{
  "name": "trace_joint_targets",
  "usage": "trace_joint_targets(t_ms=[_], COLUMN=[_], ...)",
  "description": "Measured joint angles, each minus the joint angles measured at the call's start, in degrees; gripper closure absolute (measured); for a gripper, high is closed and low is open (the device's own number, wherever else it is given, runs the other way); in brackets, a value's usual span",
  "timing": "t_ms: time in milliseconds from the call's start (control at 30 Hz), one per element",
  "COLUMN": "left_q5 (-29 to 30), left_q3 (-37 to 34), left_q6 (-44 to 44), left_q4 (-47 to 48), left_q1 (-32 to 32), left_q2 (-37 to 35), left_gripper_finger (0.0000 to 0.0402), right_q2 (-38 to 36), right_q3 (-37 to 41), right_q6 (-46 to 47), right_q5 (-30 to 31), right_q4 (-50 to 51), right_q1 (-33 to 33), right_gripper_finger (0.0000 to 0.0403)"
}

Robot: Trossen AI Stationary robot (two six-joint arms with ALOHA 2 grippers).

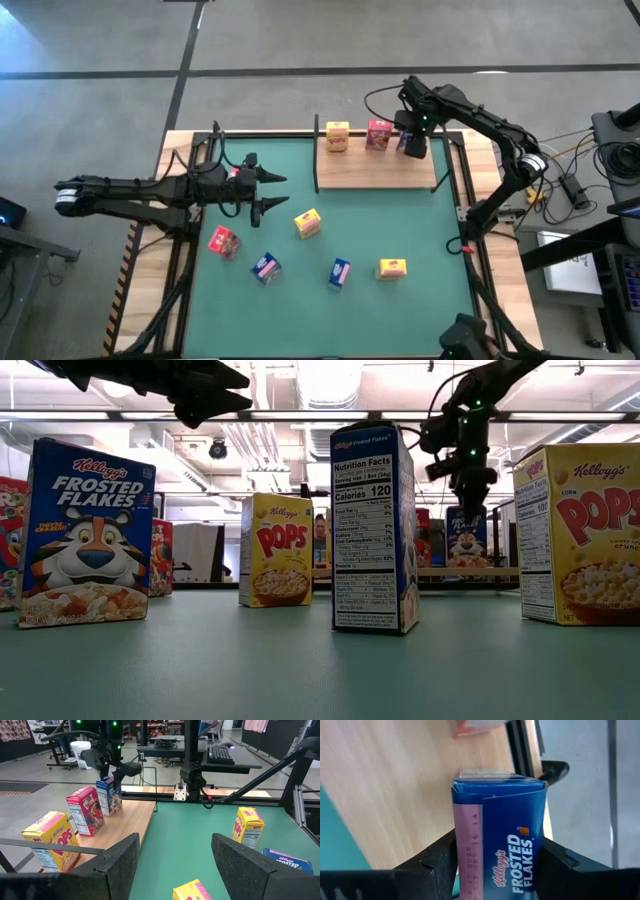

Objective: Stack cereal on shelf
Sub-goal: Put the top right blue cereal box on the shelf

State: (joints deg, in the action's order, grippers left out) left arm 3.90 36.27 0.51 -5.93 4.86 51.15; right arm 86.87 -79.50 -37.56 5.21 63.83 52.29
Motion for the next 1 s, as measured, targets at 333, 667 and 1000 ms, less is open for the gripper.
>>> trace_joint_targets(t_ms=[333, 667, 1000], left_q5=[0.0, 0.0, 0.0], left_q3=[0.0, 0.0, 0.0], left_q6=[0.0, 0.0, 0.0], left_q4=[0.0, 0.0, 0.0], left_q1=[0.0, 0.0, 0.0], left_q2=[0.0, 0.0, 0.0], left_gripper_finger=[0.0169, 0.0169, 0.0169], right_q2=[0.0, -0.2, -0.2], right_q3=[-0.9, -5.0, -11.5], right_q6=[1.3, 3.6, 14.8], right_q5=[1.0, 0.9, 0.4], right_q4=[0.1, 2.9, 13.4], right_q1=[0.0, -0.2, -3.6], right_gripper_finger=[0.0167, 0.0141, 0.0165])
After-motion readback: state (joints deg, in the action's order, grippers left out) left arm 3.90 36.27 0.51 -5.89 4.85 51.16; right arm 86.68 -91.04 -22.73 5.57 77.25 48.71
